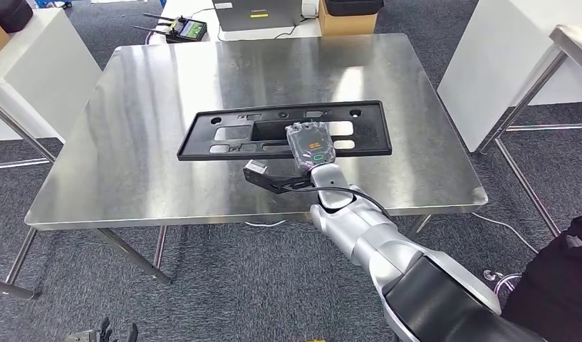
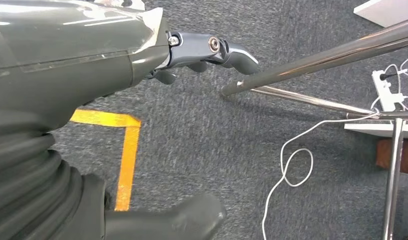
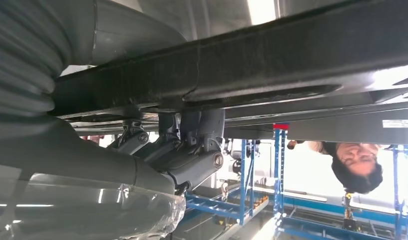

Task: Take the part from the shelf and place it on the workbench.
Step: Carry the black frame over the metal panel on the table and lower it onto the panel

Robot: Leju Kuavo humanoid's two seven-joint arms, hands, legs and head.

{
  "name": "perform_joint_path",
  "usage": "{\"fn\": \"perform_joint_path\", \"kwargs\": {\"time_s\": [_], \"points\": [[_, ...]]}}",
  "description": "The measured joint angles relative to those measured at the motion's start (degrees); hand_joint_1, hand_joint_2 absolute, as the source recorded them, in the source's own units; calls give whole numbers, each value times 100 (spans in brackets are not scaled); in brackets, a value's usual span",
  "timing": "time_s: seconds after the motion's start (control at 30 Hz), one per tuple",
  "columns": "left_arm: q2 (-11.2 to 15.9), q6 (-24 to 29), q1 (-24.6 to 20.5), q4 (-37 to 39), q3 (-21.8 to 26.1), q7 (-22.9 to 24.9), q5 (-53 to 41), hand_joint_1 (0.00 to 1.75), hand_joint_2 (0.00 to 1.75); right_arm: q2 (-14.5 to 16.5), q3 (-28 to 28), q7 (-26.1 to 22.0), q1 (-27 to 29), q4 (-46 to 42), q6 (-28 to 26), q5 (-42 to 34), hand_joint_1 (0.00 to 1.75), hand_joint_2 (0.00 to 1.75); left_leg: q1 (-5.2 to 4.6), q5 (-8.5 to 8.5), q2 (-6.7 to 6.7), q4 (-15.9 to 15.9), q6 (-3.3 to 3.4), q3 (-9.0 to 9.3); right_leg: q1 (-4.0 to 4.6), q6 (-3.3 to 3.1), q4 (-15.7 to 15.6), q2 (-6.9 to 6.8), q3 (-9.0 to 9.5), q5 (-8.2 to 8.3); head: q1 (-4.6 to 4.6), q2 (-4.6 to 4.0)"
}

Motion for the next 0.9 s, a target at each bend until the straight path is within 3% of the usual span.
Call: {"fn": "perform_joint_path", "kwargs": {"time_s": [0.07, 0.13, 0.2, 0.23, 0.33, 0.37, 0.4, 0.47, 0.5, 0.57, 0.6, 0.7, 0.73, 0.83, 0.87, 0.9], "points": [[34, 4, -11, 5, -1, 0, 0, 0, 175, 0, -1, 0, 8, 1, 0, 1, 175, 175, -65, -12, -4, -247, 81, 131, -1, 45, -40, 9, 28, -45, -2, 0], [41, 8, -13, 8, 1, -1, 2, 0, 175, 4, -4, 0, 9, -8, -1, 2, 175, 175, -62, -54, -2, -378, 92, 232, 5, 84, -107, -2, 71, -77, -4, 0], [29, 9, -14, 10, 0, -2, 5, 0, 175, 6, -8, 0, -5, -20, -2, 3, 175, 175, -28, -63, 1, -569, 88, 411, 31, 87, 38, -37, 22, -152, 7, 0], [22, 8, -18, 14, -1, -1, 5, 0, 175, 3, -9, 0, -13, -23, -2, 3, 175, 175, -8, -76, 3, -641, 78, 495, 37, 79, 299, -55, -122, -228, 14, 0], [8, 5, -30, 41, -2, 0, -1, 0, 175, -16, -9, 0, 13, -12, 0, 13, 175, 175, 2, -186, -11, -661, 45, 625, 15, 109, 1291, -61, -841, -379, 17, 0], [5, 5, -27, 55, -1, 0, -2, 0, 175, -24, -9, 0, 35, -7, 0, 24, 175, 175, 10, -231, -19, -658, 22, 673, -3, 164, 1361, -63, -988, -295, 17, 0], [4, 5, -25, 69, -2, 0, -5, 0, 175, -30, -11, 0, 52, -2, -1, 38, 175, 175, 23, -281, -26, -653, -6, 728, -25, 239, 1214, -69, -1023, -120, 17, 0], [6, 5, -28, 97, -2, 0, -17, 0, 175, -38, -20, 0, 61, 1, -2, 72, 175, 175, 43, -397, -34, -620, -80, 837, -80, 404, 486, -105, -842, 369, 27, 0], [9, 5, -34, 111, -3, 1, -23, 0, 175, -37, -26, -1, 58, 1, -4, 89, 175, 175, 42, -461, -37, -587, -120, 869, -98, 426, 152, -119, -723, 551, 34, 0], [14, 5, -52, 134, -4, 1, -35, 0, 175, -42, -41, -1, 57, 1, -6, 125, 175, 175, 39, -564, -40, -532, -199, 894, -95, 341, -158, -132, -592, 672, 39, 0], [13, 5, -59, 146, -5, 1, -39, 0, 175, -40, -49, 0, 59, -2, -8, 138, 175, 175, 51, -600, -39, -520, -231, 903, -81, 260, -162, -120, -572, 647, 32, 0], [12, 5, -72, 174, -8, 1, -49, 0, 175, -40, -85, 1, 57, -9, -11, 172, 175, 175, 109, -745, -17, -310, -326, 829, -88, 94, -167, -95, -482, 577, 19, 0], [13, 5, -76, 180, -8, 0, -51, 0, 175, -37, -96, 1, 55, -13, -12, 179, 175, 175, 121, -848, -9, -61, -353, 708, -94, 51, -170, -90, -436, 552, 14, 0], [15, 5, -78, 217, -8, 0, -52, 0, 175, -26, -107, 0, 61, -18, -10, 208, 175, 175, 139, -1136, -2, 966, -400, 71, -63, -26, -168, -78, -326, 463, 5, 0], [16, 6, -78, 239, -8, 0, -52, 0, 175, -22, -108, 0, 68, -18, -8, 225, 175, 175, 145, -1077, -2, 1085, -399, -75, -55, -30, -167, -68, -287, 426, 4, 0], [17, 15, -81, 261, -8, 0, -52, 0, 175, -20, -115, 0, 73, -18, -7, 249, 175, 175, 149, -902, -2, 978, -388, -105, -51, -22, -167, -57, -239, 386, 5, 0]]}}
